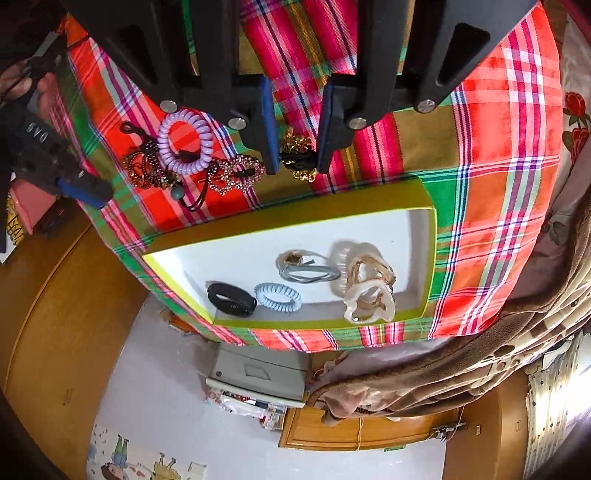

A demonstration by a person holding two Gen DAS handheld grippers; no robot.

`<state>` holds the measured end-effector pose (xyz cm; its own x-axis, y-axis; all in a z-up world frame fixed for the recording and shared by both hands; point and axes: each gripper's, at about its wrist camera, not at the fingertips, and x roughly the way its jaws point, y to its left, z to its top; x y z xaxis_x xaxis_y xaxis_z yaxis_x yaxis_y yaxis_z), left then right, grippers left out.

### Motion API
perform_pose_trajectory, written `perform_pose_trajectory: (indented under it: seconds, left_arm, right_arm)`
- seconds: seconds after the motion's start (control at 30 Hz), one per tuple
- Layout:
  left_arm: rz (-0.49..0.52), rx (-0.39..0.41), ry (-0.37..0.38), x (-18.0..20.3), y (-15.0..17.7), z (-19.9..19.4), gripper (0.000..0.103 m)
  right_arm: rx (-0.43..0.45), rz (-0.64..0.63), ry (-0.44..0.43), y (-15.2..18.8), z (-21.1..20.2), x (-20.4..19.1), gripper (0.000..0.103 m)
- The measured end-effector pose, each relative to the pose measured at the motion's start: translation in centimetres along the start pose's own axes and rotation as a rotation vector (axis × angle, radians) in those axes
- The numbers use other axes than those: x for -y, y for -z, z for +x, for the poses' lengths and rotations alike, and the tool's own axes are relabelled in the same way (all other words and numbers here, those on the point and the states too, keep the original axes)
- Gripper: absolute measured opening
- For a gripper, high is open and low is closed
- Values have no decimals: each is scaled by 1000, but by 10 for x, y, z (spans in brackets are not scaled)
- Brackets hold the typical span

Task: Organize jewelry
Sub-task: 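Grasp the gold chain bracelet with the left tool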

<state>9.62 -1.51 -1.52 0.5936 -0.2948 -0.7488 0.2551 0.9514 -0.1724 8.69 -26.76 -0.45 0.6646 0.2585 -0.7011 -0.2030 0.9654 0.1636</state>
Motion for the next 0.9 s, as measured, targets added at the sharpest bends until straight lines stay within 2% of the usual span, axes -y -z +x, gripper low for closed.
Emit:
perform_pose_trajectory:
  seconds: [0.37, 0.9]
  left_arm:
    - [-6, -16, 19, -3, 4, 5, 21]
    - [-1, -37, 28, -2, 6, 11, 21]
  right_arm:
    - [-67, -154, 20, 4, 19, -24, 29]
    - [-122, -177, 29, 3, 29, -22, 29]
